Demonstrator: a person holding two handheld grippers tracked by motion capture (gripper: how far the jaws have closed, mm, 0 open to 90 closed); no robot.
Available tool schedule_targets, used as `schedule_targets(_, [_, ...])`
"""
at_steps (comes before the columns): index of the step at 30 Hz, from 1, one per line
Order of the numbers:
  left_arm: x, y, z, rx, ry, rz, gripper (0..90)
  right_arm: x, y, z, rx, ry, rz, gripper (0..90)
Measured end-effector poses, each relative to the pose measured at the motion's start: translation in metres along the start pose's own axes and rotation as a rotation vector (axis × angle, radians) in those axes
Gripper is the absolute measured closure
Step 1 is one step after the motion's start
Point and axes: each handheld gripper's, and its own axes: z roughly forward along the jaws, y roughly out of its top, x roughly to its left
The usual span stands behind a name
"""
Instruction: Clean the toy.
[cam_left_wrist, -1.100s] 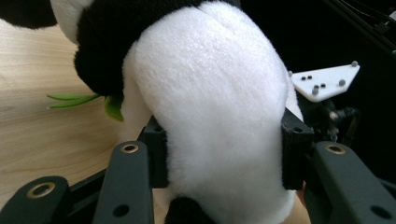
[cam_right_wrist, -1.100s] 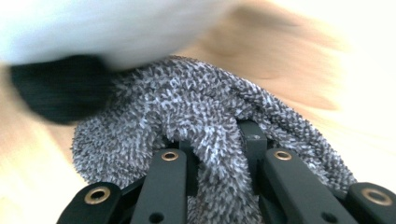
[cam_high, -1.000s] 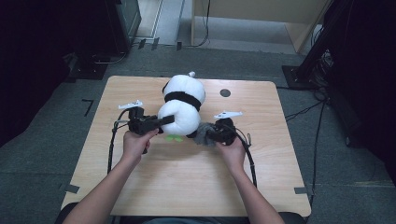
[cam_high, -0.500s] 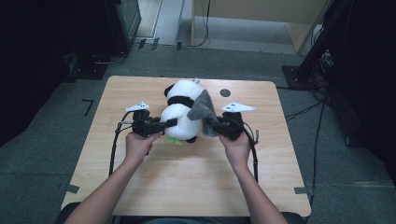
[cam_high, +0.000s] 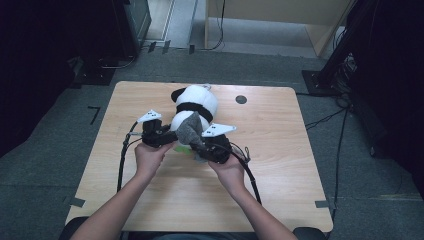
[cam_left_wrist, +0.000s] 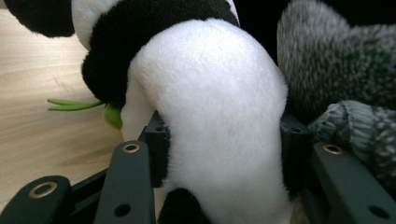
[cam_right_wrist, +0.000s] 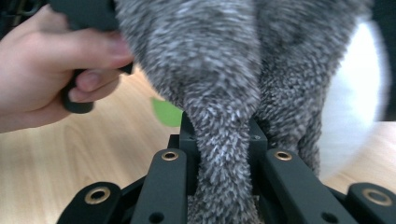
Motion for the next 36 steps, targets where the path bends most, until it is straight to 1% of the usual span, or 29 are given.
schedule_targets(1, [0.001, 0.0, 0.0, -0.005, 0.001, -0.011, 52.3, 0.002, -0.001, 0.002, 0.0, 0.008, -0.001, 77.7])
schedule_targets(2, [0.001, 0.0, -0.001, -0.008, 0.003, -0.013, 52.3, 0.004, -0.002, 0.006, 0.007, 0.021, -0.008, 77.7])
schedule_targets(5, [-0.001, 0.0, -0.001, -0.01, 0.013, -0.011, 52.3, 0.01, -0.006, 0.015, 0.017, 0.031, -0.031, 77.8])
schedule_targets(6, [-0.002, 0.0, 0.0, -0.006, 0.016, -0.008, 52.3, 0.011, -0.007, 0.017, 0.02, 0.032, -0.033, 77.8])
schedule_targets(8, [-0.002, -0.001, 0.001, 0.002, 0.024, -0.017, 52.3, 0.009, -0.011, 0.02, 0.015, 0.036, -0.035, 77.9])
schedule_targets(10, [-0.001, -0.002, 0.003, 0.01, 0.028, -0.022, 52.2, 0.007, -0.014, 0.022, 0.024, 0.042, -0.03, 77.9])
schedule_targets(13, [-0.001, -0.002, 0.003, 0.016, 0.025, -0.026, 52.2, 0.007, -0.019, 0.029, 0.063, 0.042, -0.043, 77.9])
schedule_targets(14, [-0.001, -0.001, 0.003, 0.009, 0.016, -0.034, 52.1, 0.007, -0.021, 0.031, 0.075, 0.04, -0.047, 77.9])
schedule_targets(15, [0.0, 0.0, 0.002, 0.0, 0.001, -0.054, 52.1, 0.007, -0.022, 0.033, 0.096, 0.042, -0.05, 78.0])
schedule_targets(17, [0.0, 0.002, -0.001, -0.021, -0.042, -0.083, 51.9, 0.006, -0.026, 0.04, 0.138, 0.031, -0.065, 78.0])
schedule_targets(18, [0.0, 0.003, -0.003, -0.023, -0.056, -0.088, 51.9, 0.005, -0.028, 0.042, 0.161, 0.019, -0.063, 78.0])
schedule_targets(19, [-0.002, 0.005, -0.004, -0.02, -0.067, -0.079, 51.8, 0.004, -0.03, 0.043, 0.161, 0.011, -0.064, 78.1])
schedule_targets(20, [-0.004, 0.006, -0.005, -0.017, -0.066, -0.064, 51.8, 0.0, -0.032, 0.043, 0.152, 0.005, -0.056, 78.2])
schedule_targets(21, [-0.006, 0.006, -0.005, -0.015, -0.064, -0.052, 51.7, -0.004, -0.033, 0.042, 0.143, 0.009, -0.038, 78.3])
schedule_targets(22, [-0.006, 0.006, -0.006, -0.02, -0.066, -0.055, 51.7, -0.008, -0.032, 0.04, 0.141, 0.017, -0.021, 78.3])
schedule_targets(23, [-0.005, 0.007, -0.006, -0.024, -0.071, -0.059, 51.6, -0.01, -0.032, 0.038, 0.137, 0.011, -0.019, 78.3])
schedule_targets(24, [-0.004, 0.007, -0.007, -0.031, -0.076, -0.072, 51.6, -0.012, -0.031, 0.036, 0.131, 0.004, -0.02, 78.3])
schedule_targets(25, [-0.003, 0.008, -0.008, -0.032, -0.077, -0.072, 51.6, -0.014, -0.031, 0.034, 0.125, -0.004, -0.025, 78.2])
schedule_targets(27, [-0.001, 0.009, -0.011, -0.036, -0.072, -0.069, 51.6, -0.019, -0.031, 0.031, 0.121, -0.015, -0.015, 78.2])
schedule_targets(31, [0.003, 0.011, -0.014, -0.041, -0.073, -0.071, 51.3, -0.034, -0.033, 0.025, 0.124, -0.051, 0.027, 78.1])
schedule_targets(34, [0.007, 0.012, -0.016, -0.043, -0.086, -0.084, 51.2, -0.043, -0.032, 0.018, 0.121, -0.08, 0.043, 78.1])
schedule_targets(36, [0.008, 0.012, -0.018, -0.056, -0.1, -0.08, 51.2, -0.048, -0.032, 0.014, 0.115, -0.104, 0.043, 78.1])
